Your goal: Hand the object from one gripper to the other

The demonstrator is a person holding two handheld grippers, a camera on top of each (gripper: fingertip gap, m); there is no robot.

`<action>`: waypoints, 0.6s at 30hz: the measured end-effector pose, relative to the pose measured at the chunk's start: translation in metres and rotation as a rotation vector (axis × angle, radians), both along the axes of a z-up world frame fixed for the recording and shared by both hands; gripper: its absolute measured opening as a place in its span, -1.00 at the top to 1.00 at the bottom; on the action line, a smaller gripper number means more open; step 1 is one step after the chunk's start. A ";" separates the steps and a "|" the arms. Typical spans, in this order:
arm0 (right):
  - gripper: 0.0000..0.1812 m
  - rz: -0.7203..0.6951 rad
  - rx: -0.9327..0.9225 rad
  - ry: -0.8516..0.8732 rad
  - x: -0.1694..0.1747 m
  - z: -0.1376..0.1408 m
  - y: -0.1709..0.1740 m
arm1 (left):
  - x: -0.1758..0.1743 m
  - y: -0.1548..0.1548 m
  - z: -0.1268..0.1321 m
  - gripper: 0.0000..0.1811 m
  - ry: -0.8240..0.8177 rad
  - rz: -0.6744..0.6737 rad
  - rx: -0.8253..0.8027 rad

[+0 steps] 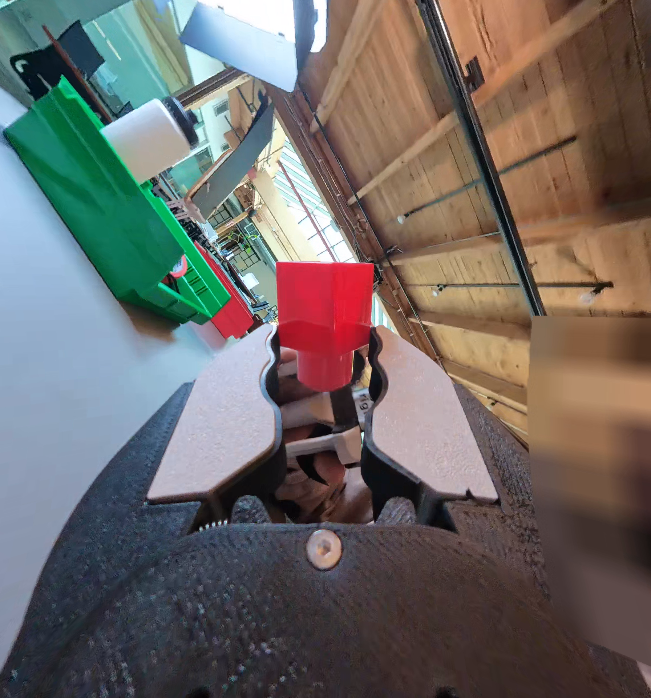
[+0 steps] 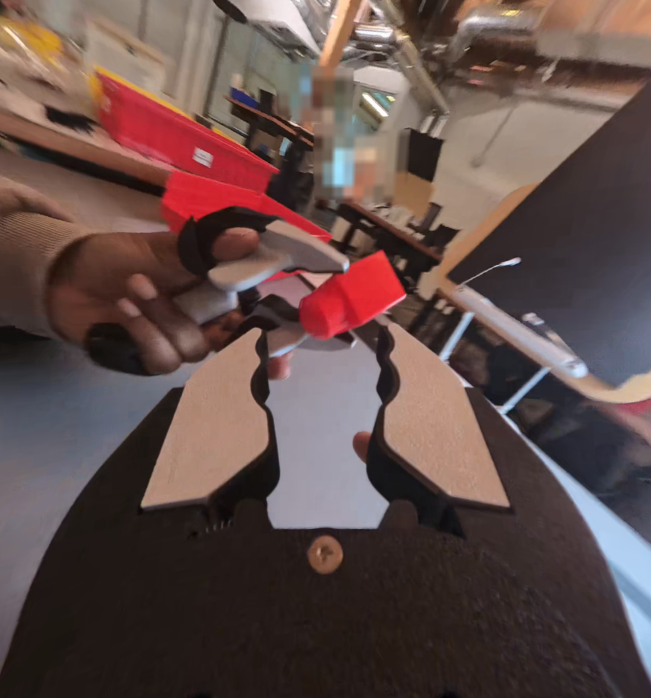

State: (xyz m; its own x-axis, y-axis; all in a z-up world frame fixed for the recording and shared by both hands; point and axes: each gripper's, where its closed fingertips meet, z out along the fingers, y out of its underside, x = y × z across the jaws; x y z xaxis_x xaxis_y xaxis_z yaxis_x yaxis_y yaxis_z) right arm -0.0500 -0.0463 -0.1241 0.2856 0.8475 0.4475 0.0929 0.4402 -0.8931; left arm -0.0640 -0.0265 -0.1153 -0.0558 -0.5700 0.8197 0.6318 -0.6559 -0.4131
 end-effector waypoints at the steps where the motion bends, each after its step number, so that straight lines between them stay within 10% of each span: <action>1: 0.39 -0.071 0.077 -0.010 -0.001 0.004 0.003 | 0.005 0.000 -0.003 0.51 -0.011 0.001 -0.020; 11: 0.59 -0.318 0.641 -0.152 -0.013 0.008 0.011 | 0.015 -0.006 0.003 0.50 -0.073 0.080 -0.085; 18: 0.61 -0.173 0.288 -0.052 -0.001 0.017 0.014 | 0.005 -0.004 0.006 0.44 0.062 0.122 0.034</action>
